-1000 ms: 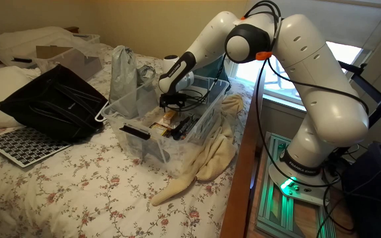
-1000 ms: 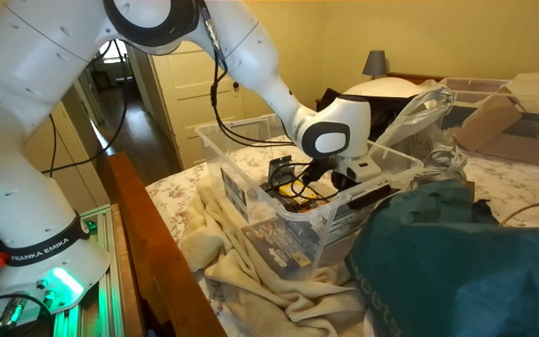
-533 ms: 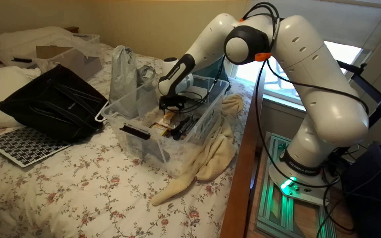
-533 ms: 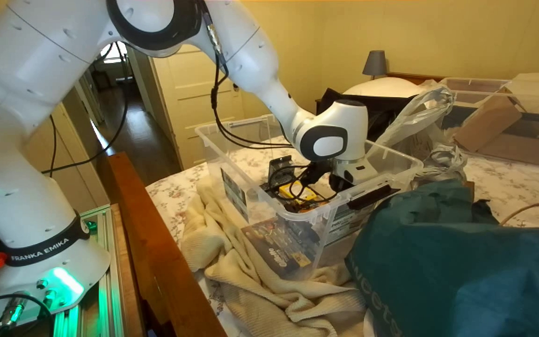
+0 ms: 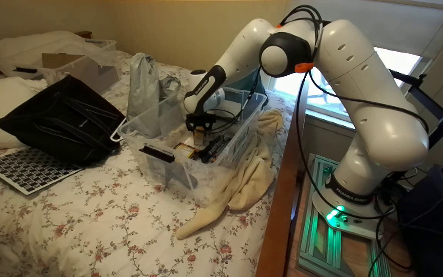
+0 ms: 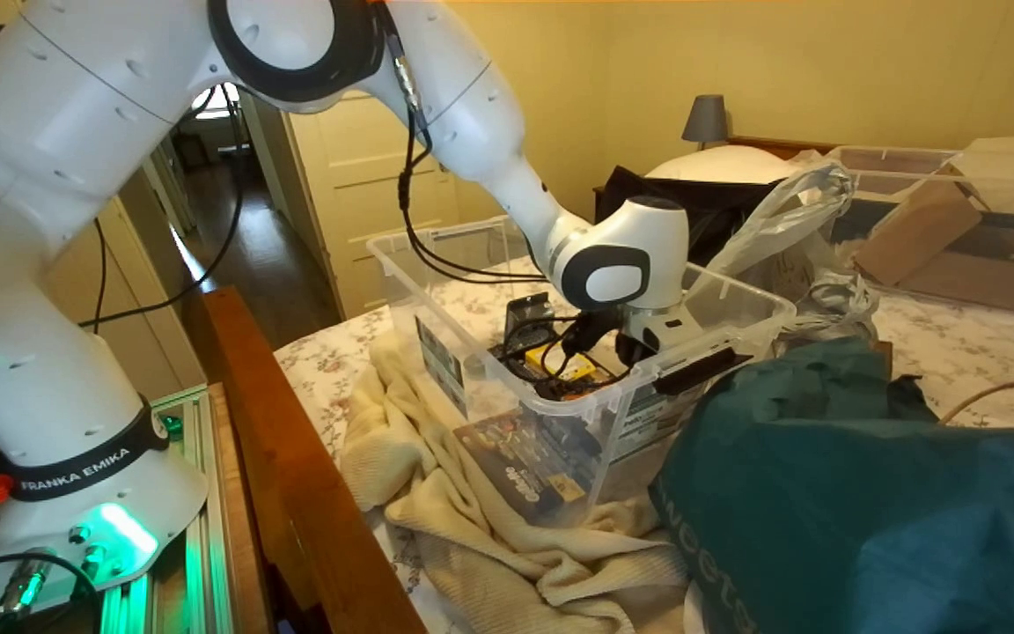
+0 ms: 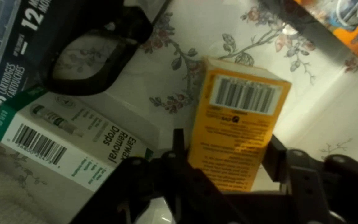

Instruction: Remove one box from the storage container

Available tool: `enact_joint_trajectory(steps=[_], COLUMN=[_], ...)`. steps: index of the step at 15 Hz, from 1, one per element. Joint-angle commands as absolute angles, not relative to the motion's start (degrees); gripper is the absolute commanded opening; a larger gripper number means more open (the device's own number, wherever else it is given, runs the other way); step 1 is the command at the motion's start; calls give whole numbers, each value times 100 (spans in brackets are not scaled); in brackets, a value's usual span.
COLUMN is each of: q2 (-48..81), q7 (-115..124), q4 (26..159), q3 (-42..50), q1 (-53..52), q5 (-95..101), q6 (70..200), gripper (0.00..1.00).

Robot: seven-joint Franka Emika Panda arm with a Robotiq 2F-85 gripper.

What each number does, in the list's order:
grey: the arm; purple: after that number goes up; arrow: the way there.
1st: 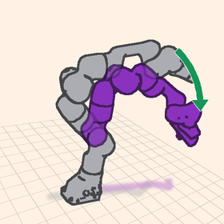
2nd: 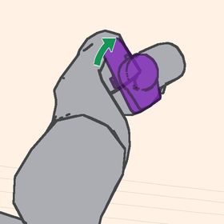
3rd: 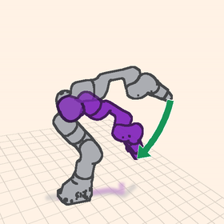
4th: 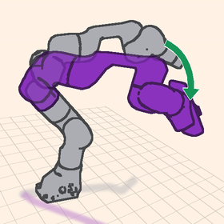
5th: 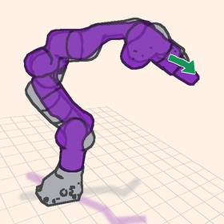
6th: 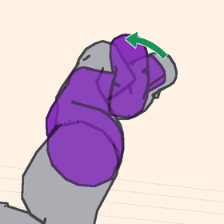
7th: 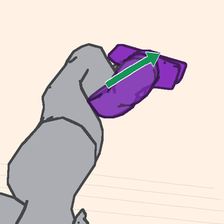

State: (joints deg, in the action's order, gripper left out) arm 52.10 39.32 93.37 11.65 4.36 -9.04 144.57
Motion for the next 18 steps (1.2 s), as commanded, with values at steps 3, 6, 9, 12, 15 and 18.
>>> enact_joint_trajectory(steps=[3, 6, 9, 12, 15, 18], q2=[5308, 5180, 5040, 4838, 4526, 4124], q7=[3940, 3960, 4056, 4204, 4305, 4431], q4=[9194, 9341, 9504, 9727, 10027, 10363], q3=[1109, 1150, 1245, 1376, 1532, 1760], q1=[474, 448, 393, 293, 153, -68], q5=[-1088, -1082, -1055, -987, -900, -762], q6=[14527, 14637, 14797, 14918, 14985, 15034], gripper=[27, 23, 23, 23, 23, 23])
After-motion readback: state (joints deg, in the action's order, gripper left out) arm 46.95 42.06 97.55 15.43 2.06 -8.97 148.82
